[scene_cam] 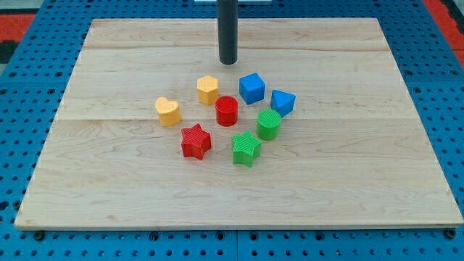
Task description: Move the yellow hexagon diagonally top left to the yellow heart
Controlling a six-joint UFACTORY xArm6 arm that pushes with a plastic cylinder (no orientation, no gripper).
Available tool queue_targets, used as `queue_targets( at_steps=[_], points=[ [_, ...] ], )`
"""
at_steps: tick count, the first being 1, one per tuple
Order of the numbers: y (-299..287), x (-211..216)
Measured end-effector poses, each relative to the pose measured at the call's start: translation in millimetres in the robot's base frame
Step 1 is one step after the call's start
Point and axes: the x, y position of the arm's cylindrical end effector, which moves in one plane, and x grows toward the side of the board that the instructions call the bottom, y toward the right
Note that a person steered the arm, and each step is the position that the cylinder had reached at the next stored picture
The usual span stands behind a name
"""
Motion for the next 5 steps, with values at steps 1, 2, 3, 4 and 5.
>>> queue_targets(
  at_steps=[1, 2, 3, 4, 5],
  points=[
    [0, 0],
    [-1, 0],
    [23, 25],
    [65, 21],
    [137, 36]
  ],
)
